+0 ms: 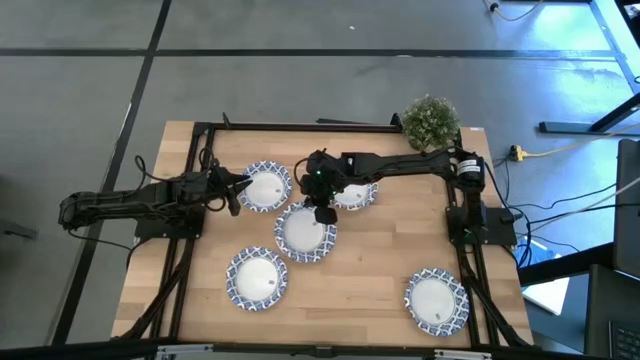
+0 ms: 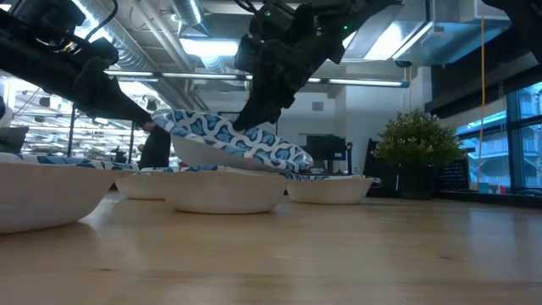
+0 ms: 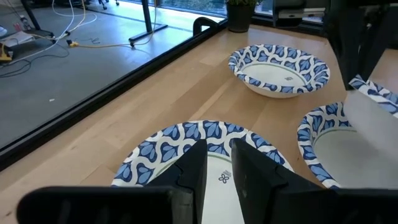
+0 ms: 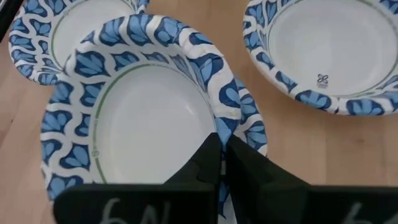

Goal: Nest bowls inside each other
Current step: Stack the white patterned bowl on top of the other white patterned bowl, then stack the white patterned bowl on top of the other white patterned bowls

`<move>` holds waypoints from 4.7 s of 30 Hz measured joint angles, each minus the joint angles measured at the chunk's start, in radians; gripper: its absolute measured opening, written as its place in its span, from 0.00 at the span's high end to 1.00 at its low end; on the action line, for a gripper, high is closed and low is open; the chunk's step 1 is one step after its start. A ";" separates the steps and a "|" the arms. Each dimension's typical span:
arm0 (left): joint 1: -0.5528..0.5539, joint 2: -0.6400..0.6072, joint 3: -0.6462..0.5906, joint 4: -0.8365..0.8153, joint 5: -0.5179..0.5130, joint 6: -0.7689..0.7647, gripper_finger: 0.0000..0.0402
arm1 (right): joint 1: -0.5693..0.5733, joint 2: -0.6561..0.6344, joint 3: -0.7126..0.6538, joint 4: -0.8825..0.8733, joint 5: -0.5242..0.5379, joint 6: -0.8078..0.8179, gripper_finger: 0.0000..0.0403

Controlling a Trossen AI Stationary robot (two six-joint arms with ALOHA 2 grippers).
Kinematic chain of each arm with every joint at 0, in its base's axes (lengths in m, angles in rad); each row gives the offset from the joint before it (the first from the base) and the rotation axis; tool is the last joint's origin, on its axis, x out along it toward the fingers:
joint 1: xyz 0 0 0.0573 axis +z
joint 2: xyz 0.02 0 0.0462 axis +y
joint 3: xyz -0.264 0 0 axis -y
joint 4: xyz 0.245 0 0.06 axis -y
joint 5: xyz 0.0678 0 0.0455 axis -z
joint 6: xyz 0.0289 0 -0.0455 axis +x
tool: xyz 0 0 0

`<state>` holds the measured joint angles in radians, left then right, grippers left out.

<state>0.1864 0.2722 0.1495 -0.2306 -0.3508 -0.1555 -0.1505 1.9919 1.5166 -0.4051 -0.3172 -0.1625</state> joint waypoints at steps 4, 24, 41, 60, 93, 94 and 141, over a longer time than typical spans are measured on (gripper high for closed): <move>0.000 0.000 0.000 0.000 0.000 0.000 0.83 | 0.000 0.000 0.000 0.003 0.000 -0.002 0.94; 0.000 0.000 0.000 0.000 0.000 0.001 0.83 | -0.003 0.000 0.000 0.031 -0.036 -0.025 0.79; 0.000 0.000 0.000 0.000 0.000 0.001 0.83 | -0.017 -0.001 -0.001 -0.023 0.046 -0.057 0.67; 0.000 0.000 0.000 -0.005 -0.001 0.002 0.83 | -0.102 -0.063 -0.001 -0.290 -0.124 -0.113 0.67; 0.001 0.000 0.000 0.001 -0.024 0.008 0.83 | -0.160 -0.581 -0.725 0.233 -0.148 0.111 0.74; 0.001 0.000 0.000 0.002 -0.025 0.008 0.83 | -0.157 -0.581 -0.734 0.239 -0.148 0.117 0.73; 0.001 0.000 0.000 0.000 -0.026 0.001 0.83 | -0.124 -0.468 -0.755 0.189 0.029 0.131 0.38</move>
<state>0.1875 0.2726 0.1495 -0.2306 -0.3763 -0.1547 -0.2745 1.5234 0.7612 -0.2166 -0.2886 -0.0312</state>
